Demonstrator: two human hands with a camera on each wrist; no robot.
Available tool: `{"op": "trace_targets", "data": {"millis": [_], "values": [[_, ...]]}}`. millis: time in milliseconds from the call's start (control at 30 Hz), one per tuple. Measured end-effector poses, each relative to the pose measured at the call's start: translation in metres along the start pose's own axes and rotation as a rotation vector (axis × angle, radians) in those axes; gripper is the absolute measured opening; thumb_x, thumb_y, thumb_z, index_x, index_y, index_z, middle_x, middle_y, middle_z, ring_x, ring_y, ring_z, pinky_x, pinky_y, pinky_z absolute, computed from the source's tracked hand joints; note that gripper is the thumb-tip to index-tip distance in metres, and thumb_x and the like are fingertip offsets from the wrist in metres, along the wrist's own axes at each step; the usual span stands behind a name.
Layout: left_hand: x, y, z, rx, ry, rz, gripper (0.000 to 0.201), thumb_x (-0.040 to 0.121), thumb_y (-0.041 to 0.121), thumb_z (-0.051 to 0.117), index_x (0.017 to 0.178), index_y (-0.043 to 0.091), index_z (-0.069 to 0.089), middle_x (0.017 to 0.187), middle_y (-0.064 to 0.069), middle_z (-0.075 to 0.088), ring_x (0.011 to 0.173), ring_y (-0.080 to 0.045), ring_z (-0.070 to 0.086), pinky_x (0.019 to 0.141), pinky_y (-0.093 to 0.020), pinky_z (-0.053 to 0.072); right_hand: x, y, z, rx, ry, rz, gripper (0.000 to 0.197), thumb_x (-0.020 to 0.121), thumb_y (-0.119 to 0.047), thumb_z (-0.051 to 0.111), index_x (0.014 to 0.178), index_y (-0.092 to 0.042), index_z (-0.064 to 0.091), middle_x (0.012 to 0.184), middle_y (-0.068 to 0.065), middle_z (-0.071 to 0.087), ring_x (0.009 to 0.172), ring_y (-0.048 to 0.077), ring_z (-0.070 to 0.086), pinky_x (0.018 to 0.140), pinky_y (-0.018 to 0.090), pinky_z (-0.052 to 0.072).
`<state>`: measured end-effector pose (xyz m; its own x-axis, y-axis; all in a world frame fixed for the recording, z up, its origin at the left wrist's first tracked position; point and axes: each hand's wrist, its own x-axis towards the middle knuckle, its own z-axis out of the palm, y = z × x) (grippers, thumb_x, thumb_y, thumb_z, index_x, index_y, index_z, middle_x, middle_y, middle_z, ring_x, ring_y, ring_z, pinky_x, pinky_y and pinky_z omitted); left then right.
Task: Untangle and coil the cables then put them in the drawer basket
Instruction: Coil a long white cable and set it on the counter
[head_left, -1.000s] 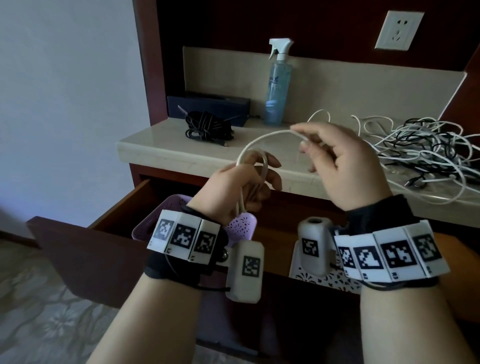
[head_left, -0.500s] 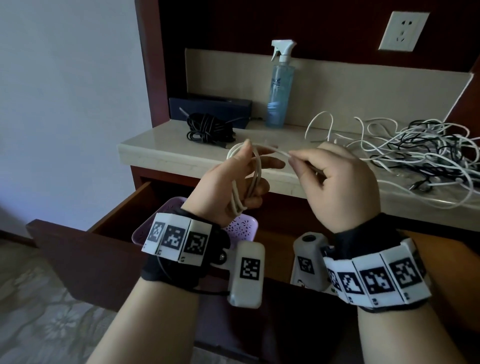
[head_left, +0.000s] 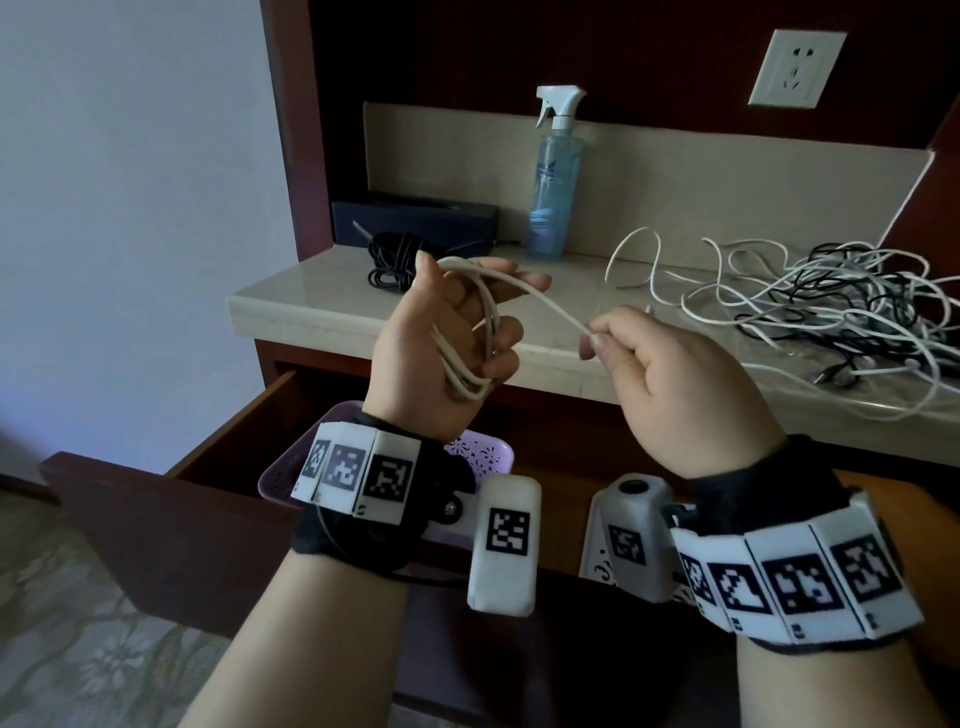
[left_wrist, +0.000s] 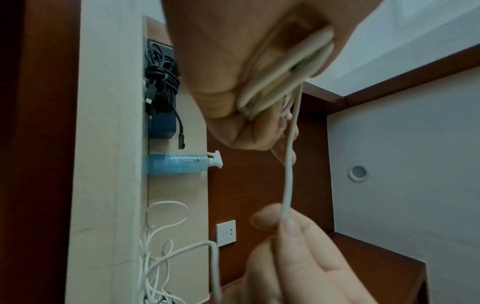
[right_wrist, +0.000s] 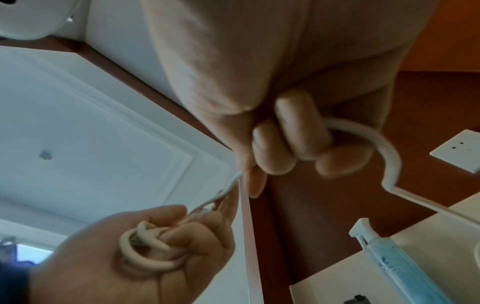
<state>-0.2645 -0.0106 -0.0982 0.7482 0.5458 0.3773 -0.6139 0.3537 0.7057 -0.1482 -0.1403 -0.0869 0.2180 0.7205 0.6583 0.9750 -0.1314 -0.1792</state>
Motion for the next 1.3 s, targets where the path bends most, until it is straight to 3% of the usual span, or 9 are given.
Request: {"op": "trace_targets", "data": {"millis": [167, 433, 533, 633, 733, 833, 1000, 1133, 1300], "values": [[0.004, 0.000, 0.008, 0.055, 0.053, 0.004, 0.059, 0.098, 0.052, 0.011, 0.091, 0.010, 0.052, 0.080, -0.003, 0.064, 0.064, -0.012, 0.043, 0.051, -0.020, 0.034, 0.002, -0.012, 0.005, 0.007, -0.143, 0.048, 0.020, 0.096, -0.023, 0.045, 0.091, -0.020, 0.064, 0.052, -0.010, 0.038, 0.057, 0.018, 0.042, 0.052, 0.019, 0.028], [0.004, 0.004, 0.010, 0.017, 0.082, 0.022, 0.063, 0.094, 0.060, 0.014, 0.083, 0.010, 0.050, 0.072, -0.004, 0.049, 0.075, -0.019, 0.056, 0.080, -0.032, 0.049, 0.003, -0.025, 0.005, -0.004, -0.167, 0.014, 0.024, 0.097, -0.028, 0.042, 0.098, -0.023, 0.065, 0.061, -0.012, 0.044, 0.067, 0.014, 0.045, 0.053, 0.025, 0.029], [0.002, 0.011, 0.006, -0.088, 0.086, 0.043, 0.066, 0.090, 0.066, 0.014, 0.079, 0.011, 0.047, 0.069, -0.003, 0.044, 0.064, -0.018, 0.053, 0.070, -0.032, 0.054, 0.001, -0.021, 0.004, 0.043, -0.136, 0.002, 0.023, 0.095, -0.029, 0.046, 0.096, -0.022, 0.068, 0.071, -0.007, 0.056, 0.071, 0.016, 0.052, 0.062, 0.030, 0.029], [0.001, 0.021, -0.002, -0.131, 0.140, 0.059, 0.067, 0.090, 0.068, 0.013, 0.075, 0.012, 0.047, 0.067, -0.001, 0.042, 0.057, -0.015, 0.047, 0.058, -0.025, 0.049, -0.001, -0.005, -0.004, 0.046, -0.057, -0.027, 0.031, 0.091, -0.040, 0.043, 0.076, -0.024, 0.065, 0.072, -0.007, 0.064, 0.073, 0.019, 0.057, 0.073, 0.032, 0.034], [-0.002, 0.027, -0.010, -0.116, 0.184, 0.094, 0.067, 0.091, 0.068, 0.013, 0.074, 0.013, 0.047, 0.063, -0.001, 0.043, 0.054, -0.013, 0.043, 0.052, -0.021, 0.043, 0.001, 0.006, -0.011, -0.026, -0.035, -0.031, 0.038, 0.083, -0.055, 0.032, 0.067, -0.028, 0.054, 0.065, -0.009, 0.059, 0.066, 0.015, 0.046, 0.080, 0.029, 0.027], [-0.004, 0.034, -0.017, -0.111, 0.255, 0.167, 0.066, 0.092, 0.067, 0.013, 0.073, 0.013, 0.047, 0.060, 0.001, 0.043, 0.051, -0.012, 0.041, 0.048, -0.019, 0.036, 0.000, 0.014, -0.015, -0.077, 0.005, -0.025, 0.047, 0.083, -0.055, 0.034, 0.071, -0.018, 0.062, 0.063, -0.008, 0.054, 0.065, 0.017, 0.046, 0.076, 0.029, 0.030], [-0.007, 0.037, -0.019, -0.021, 0.335, 0.202, 0.059, 0.093, 0.064, 0.019, 0.075, 0.017, 0.048, 0.062, 0.003, 0.044, 0.052, -0.011, 0.042, 0.049, -0.021, 0.034, -0.003, 0.002, -0.016, 0.114, 0.004, -0.072, 0.034, 0.086, -0.045, 0.044, 0.087, -0.024, 0.069, 0.071, -0.005, 0.050, 0.066, 0.010, 0.044, 0.059, 0.029, 0.037], [-0.008, 0.019, -0.007, 0.202, 0.321, 0.110, 0.054, 0.093, 0.062, 0.023, 0.082, 0.016, 0.050, 0.065, 0.004, 0.046, 0.051, -0.008, 0.040, 0.041, -0.018, 0.031, 0.000, -0.018, -0.010, 0.177, 0.009, -0.235, 0.031, 0.087, -0.042, 0.047, 0.088, -0.024, 0.072, 0.068, -0.008, 0.045, 0.061, 0.008, 0.040, 0.053, 0.023, 0.030], [-0.014, 0.003, -0.003, 0.363, 0.187, -0.075, 0.066, 0.070, 0.073, 0.037, 0.091, 0.013, 0.058, 0.069, 0.001, 0.052, 0.057, -0.012, 0.042, 0.051, -0.024, 0.032, 0.005, -0.015, -0.007, 0.154, 0.049, -0.215, 0.031, 0.085, -0.042, 0.047, 0.088, -0.024, 0.072, 0.069, -0.009, 0.046, 0.063, 0.008, 0.041, 0.053, 0.025, 0.032]]}}
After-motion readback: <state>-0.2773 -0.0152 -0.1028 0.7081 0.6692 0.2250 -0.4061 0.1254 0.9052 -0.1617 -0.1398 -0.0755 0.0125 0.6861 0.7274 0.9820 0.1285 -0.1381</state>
